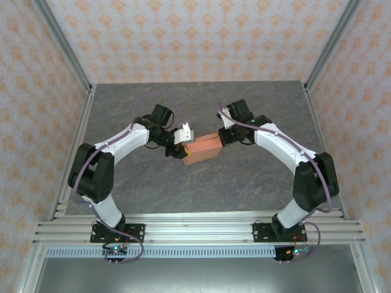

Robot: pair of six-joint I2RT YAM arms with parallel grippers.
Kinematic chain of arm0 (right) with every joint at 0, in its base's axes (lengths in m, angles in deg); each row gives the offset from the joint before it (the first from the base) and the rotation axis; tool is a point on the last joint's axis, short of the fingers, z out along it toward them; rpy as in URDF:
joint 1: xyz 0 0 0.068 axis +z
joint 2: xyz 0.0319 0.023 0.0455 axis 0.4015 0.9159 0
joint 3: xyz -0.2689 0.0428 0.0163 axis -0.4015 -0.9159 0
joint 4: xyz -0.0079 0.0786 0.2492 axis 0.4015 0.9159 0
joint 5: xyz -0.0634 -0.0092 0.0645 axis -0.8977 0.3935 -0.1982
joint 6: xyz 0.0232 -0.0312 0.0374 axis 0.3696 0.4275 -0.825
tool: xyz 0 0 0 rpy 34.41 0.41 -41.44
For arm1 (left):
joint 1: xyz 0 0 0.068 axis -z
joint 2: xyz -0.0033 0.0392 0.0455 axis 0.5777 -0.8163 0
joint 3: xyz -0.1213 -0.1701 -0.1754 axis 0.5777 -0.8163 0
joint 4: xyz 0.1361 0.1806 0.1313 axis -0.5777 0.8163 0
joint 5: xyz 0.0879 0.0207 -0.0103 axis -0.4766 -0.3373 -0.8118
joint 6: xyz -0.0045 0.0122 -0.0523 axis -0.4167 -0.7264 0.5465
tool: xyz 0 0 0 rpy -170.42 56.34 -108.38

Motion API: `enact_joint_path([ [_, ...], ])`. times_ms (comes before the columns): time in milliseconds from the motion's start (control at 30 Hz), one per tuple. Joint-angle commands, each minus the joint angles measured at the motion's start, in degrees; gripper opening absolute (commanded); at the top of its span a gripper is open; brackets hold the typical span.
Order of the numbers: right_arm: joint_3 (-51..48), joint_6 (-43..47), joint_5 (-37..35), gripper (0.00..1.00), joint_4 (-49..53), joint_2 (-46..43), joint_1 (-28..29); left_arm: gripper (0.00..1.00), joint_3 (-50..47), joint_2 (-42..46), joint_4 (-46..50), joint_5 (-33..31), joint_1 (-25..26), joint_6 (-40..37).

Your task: Fold the paper box

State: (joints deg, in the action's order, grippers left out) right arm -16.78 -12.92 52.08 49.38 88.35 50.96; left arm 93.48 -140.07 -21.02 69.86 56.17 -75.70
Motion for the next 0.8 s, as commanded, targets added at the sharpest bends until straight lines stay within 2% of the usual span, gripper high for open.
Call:
enact_joint_path([
  [0,2.4,-9.8,-4.4,0.02,4.4,0.6,1.5,0.3,0.5,-0.3,-1.0,-1.0,-0.4,0.9],
  [300,0.3,-13.9,-5.5,0.01,3.0,-0.8,1.7,0.3,0.2,-0.6,-1.7,-2.2,-0.4,1.5],
  [767,1.4,-6.9,-7.9,0.02,6.6,-0.4,0.2,0.3,0.2,-0.7,-1.1,-3.4,-0.4,1.3],
])
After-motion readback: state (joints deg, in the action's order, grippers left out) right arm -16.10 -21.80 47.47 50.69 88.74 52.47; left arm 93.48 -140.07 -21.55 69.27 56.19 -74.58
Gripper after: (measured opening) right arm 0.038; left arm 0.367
